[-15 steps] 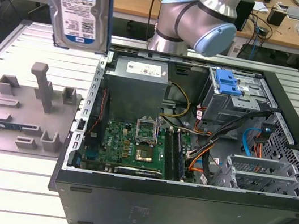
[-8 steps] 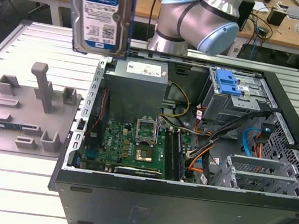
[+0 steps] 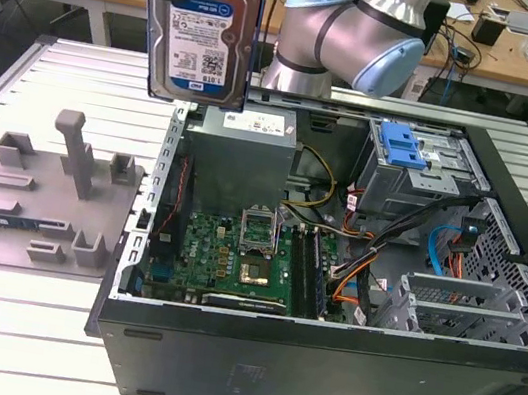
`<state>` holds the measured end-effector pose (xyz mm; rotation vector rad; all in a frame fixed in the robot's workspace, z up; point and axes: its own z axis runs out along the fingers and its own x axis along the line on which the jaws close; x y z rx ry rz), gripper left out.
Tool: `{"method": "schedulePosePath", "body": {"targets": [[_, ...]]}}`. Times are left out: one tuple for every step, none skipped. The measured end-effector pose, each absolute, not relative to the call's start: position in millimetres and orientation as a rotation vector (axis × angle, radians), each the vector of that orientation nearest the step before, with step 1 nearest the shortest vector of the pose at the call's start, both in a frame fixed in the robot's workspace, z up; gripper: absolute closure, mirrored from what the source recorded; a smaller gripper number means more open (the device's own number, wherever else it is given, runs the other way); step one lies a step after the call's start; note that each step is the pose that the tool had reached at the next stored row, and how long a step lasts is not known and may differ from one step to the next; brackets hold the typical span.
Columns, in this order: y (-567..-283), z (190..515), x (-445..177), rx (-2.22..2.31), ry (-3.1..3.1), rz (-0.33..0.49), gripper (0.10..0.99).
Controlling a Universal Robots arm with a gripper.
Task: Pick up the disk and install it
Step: 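Pick up the disk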
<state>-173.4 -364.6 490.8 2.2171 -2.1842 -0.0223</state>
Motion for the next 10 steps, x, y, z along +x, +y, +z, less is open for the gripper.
{"method": "schedulePosePath", "body": {"targets": [[-367.0, 490.8, -171.4, 2.217, -2.184, -0.022, 0.722], [-371.4, 490.8, -167.7, 2.217, -2.184, -0.022, 0.722], [-374.1, 490.8, -165.1, 2.217, -2.184, -0.022, 0.722], [-377.3, 490.8, -161.9, 2.217, -2.184, -0.022, 0.722], [-382.6, 490.8, -156.1, 2.217, -2.184, -0.022, 0.722], [-385.4, 490.8, -152.8, 2.217, -2.184, -0.022, 0.722], [-387.9, 490.8, -150.1, 2.217, -2.184, -0.022, 0.722], [-392.4, 490.8, -145.0, 2.217, -2.184, -0.022, 0.722], [-395.6, 490.8, -141.5, 2.217, -2.184, -0.022, 0.722], [-398.1, 490.8, -138.8, 2.217, -2.184, -0.022, 0.722]]}}
